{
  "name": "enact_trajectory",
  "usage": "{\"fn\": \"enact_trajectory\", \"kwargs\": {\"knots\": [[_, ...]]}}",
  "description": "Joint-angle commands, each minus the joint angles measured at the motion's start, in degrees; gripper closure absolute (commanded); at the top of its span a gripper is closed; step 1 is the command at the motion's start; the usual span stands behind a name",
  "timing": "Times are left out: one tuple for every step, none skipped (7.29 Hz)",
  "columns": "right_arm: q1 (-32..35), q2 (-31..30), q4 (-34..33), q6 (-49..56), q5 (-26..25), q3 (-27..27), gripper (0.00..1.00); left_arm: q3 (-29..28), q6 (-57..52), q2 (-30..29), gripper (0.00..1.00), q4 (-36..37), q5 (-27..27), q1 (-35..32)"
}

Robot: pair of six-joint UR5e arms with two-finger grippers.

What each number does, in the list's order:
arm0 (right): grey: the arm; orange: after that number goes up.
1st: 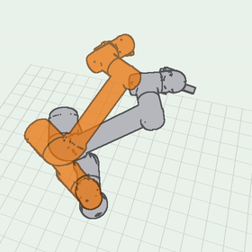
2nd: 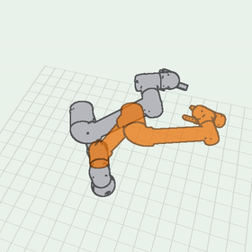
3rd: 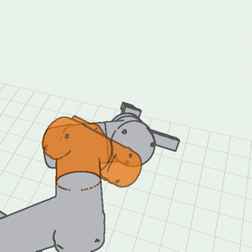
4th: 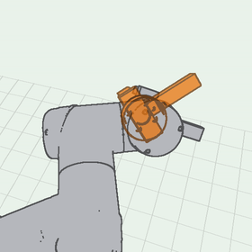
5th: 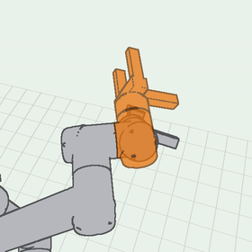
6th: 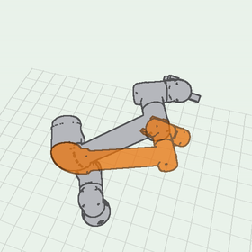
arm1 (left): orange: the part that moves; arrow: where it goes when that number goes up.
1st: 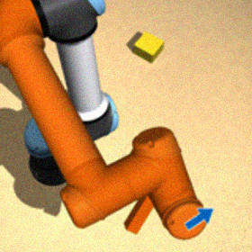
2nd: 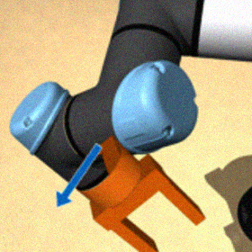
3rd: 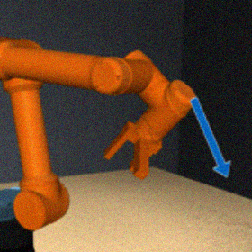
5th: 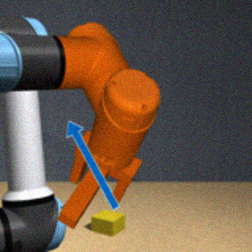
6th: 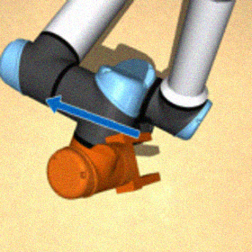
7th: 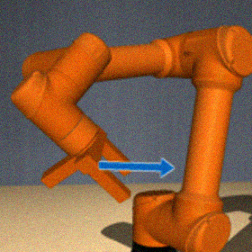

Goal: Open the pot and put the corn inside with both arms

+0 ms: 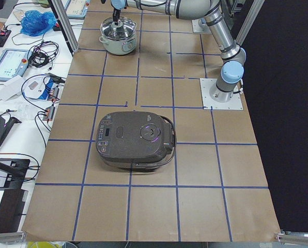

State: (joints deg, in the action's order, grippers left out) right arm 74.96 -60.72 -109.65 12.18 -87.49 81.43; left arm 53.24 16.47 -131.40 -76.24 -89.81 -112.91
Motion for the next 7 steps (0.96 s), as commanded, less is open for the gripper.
{"fn": "enact_trajectory", "kwargs": {"knots": [[2.37,-2.64,4.43,-0.58,0.04,-3.46,0.92,-0.07,-2.91,2.97,0.99,-2.58,-0.19,2.24],[6.3,-3.86,4.18,-2.41,0.3,-4.17,0.93,0.46,-7.29,5.16,0.99,-5.82,-0.1,6.26],[12.35,-3.62,3.66,-6.08,0.22,-5.57,0.93,1.42,-10.38,6.93,0.99,-7.25,-0.1,9.87],[17.19,-2.22,3.57,-10.55,0.13,-7.32,0.93,2.56,-12.76,7.64,0.99,-8.04,-0.1,12.43],[22.11,0.58,2.96,-15.56,0.22,-10.03,0.92,4.49,-15.13,7.91,0.99,-7.7,0.33,15.58],[26.6,5.74,-0.44,-19.61,-0.04,-14.24,0.92,7.81,-18.03,8.87,0.99,-7.09,0.51,17.96],[29.52,9.88,-2.74,-23.05,-0.31,-16.54,0.92,12.63,-21.62,10.96,0.99,-5.52,0.51,20.34]]}}
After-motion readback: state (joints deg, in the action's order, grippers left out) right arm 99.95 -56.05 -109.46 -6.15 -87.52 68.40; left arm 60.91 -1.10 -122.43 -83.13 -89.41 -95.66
